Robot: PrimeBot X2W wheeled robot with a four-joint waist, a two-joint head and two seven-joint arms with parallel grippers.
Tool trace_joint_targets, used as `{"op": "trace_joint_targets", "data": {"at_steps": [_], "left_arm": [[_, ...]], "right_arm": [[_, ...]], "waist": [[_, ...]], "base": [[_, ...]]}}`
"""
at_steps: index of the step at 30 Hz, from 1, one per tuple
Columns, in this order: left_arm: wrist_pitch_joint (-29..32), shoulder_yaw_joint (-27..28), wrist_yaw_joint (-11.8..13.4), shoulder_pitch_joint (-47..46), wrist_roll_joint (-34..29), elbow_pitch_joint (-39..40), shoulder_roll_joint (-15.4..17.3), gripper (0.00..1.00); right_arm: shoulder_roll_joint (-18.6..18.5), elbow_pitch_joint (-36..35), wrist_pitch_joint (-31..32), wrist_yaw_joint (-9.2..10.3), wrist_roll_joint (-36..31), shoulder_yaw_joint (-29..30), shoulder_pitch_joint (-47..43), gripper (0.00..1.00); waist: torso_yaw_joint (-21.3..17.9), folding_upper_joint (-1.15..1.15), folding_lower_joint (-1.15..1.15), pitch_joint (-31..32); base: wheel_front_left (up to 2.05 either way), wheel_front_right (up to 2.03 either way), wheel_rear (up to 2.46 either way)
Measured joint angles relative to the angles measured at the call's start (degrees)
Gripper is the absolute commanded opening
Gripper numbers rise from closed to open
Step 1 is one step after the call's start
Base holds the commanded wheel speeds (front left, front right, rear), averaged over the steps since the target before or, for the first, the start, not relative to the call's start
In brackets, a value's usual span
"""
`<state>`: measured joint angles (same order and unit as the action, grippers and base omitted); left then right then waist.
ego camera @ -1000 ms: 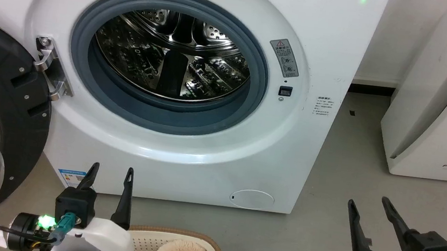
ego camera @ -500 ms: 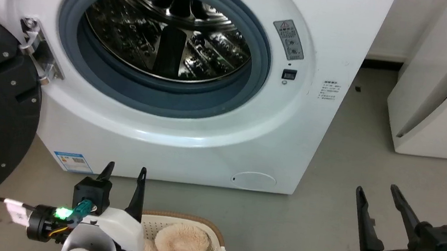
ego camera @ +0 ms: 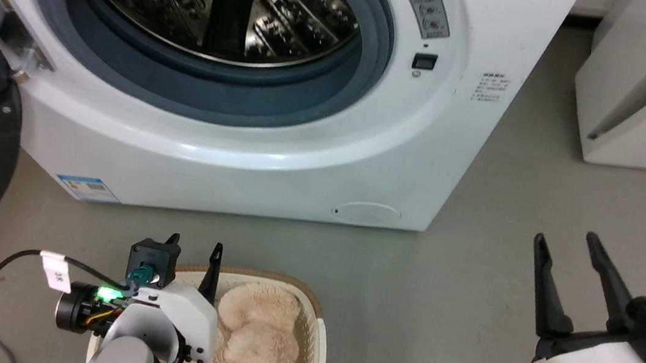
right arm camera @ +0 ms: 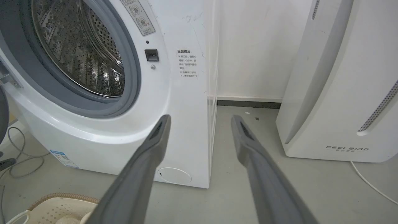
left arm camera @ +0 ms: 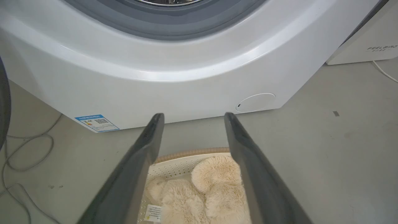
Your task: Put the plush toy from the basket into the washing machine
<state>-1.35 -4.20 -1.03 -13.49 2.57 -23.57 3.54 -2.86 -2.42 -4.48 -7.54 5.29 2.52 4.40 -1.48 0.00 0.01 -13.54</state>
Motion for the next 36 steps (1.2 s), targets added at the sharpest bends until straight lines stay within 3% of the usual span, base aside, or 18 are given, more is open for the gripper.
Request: {"op": "trace_joint_targets", "data": {"at_steps": [36], "left_arm": [[10.61,-6.66,-1.45,-16.03,2.2,-21.09,1.4,1.0]], "right_arm": [[0.0,-6.55,-4.28,0.0,3.36,2.72,8.57,1.0]], "waist": [[-1.25,0.0,0.0,-24.33]], "base": [[0.0,0.0,0.0]]}}
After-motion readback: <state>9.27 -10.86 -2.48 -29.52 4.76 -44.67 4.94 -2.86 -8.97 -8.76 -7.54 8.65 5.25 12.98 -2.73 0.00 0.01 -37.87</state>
